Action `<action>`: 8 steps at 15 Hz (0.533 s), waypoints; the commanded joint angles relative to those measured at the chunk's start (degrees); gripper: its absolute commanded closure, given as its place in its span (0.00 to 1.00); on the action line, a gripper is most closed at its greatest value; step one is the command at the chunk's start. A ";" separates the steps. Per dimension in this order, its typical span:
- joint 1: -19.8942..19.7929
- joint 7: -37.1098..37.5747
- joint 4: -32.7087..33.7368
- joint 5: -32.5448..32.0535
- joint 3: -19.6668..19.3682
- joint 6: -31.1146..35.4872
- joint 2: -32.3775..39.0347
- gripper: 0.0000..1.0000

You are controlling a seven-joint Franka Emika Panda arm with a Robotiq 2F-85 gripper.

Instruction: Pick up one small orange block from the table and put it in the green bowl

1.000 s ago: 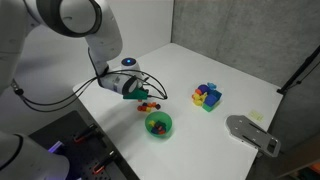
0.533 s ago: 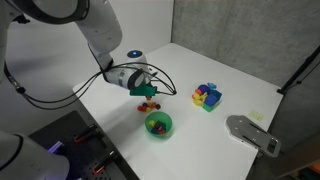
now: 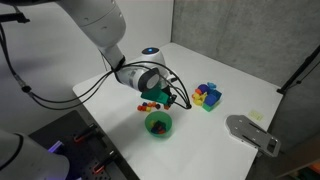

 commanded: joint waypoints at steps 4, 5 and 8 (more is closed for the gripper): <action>1.60 9.70 -3.57 -1.21 -5.95 -7.45 -4.07 0.91; 1.33 10.10 -4.09 -1.11 -5.66 -7.79 -4.20 0.91; 0.84 9.96 -5.89 -0.97 -4.53 -6.95 -4.33 0.53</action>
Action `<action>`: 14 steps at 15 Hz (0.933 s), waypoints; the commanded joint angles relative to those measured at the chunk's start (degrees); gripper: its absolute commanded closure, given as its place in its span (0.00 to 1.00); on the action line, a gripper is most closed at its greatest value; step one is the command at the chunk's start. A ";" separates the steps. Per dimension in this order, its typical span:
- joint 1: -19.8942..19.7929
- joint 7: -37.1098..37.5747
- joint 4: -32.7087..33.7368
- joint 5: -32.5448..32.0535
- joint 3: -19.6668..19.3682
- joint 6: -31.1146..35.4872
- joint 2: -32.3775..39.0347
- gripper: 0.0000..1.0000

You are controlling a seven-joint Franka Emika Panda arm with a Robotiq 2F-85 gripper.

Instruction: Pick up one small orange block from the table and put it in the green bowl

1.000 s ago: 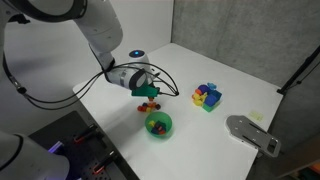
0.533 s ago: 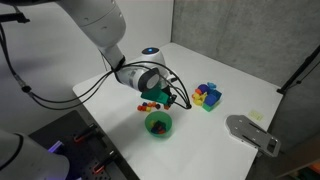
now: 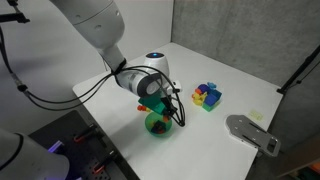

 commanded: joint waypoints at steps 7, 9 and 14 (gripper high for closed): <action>0.21 2.12 -4.92 -1.23 0.88 -3.08 -7.75 0.01; -0.37 2.44 -5.73 -0.76 1.56 -5.54 -10.86 0.00; -3.48 0.89 -7.04 3.56 6.17 -16.41 -20.78 0.00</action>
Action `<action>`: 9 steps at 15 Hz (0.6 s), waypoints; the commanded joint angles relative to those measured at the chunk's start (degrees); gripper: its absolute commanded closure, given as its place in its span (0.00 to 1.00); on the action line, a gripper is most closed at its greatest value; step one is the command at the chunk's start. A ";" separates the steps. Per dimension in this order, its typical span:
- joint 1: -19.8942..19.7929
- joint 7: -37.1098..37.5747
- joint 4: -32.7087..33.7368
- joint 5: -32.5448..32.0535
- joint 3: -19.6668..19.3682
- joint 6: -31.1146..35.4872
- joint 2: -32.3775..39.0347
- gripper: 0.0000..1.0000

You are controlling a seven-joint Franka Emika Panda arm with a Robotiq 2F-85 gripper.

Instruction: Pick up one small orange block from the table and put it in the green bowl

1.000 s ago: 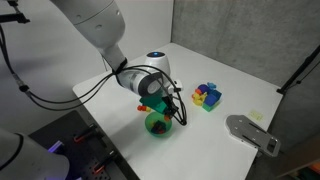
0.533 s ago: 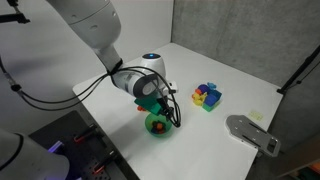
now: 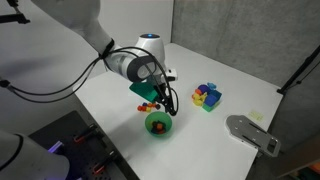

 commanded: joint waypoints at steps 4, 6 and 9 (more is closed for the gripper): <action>-3.36 -0.92 -3.32 6.98 5.83 -13.36 -15.40 0.00; -3.66 -0.82 -3.50 8.55 6.67 -17.38 -19.34 0.00; -4.04 0.48 -2.43 8.46 7.52 -23.29 -24.25 0.00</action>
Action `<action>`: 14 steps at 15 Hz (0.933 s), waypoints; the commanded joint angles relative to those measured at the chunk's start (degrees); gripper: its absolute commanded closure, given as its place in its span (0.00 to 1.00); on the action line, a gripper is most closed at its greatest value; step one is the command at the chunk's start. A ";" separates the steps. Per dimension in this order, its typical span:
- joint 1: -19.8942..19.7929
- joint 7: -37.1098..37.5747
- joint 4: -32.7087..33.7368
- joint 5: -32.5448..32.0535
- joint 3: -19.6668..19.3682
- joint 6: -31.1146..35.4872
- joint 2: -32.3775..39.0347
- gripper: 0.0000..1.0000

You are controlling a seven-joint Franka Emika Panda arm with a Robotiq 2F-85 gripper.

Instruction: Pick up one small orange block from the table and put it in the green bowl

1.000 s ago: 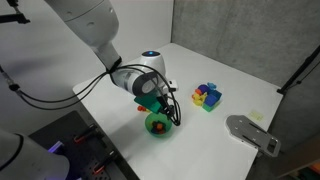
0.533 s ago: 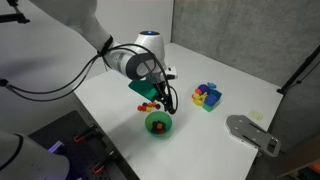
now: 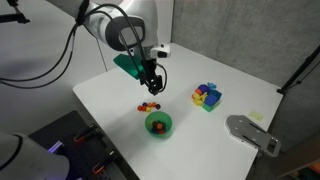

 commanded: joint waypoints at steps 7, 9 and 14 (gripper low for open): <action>-1.67 1.82 -0.46 -0.72 4.19 -15.82 -15.50 0.00; -1.84 2.79 -1.01 -1.74 5.32 -17.63 -18.27 0.00; -1.47 0.70 0.06 -0.22 4.70 -16.21 -15.18 0.00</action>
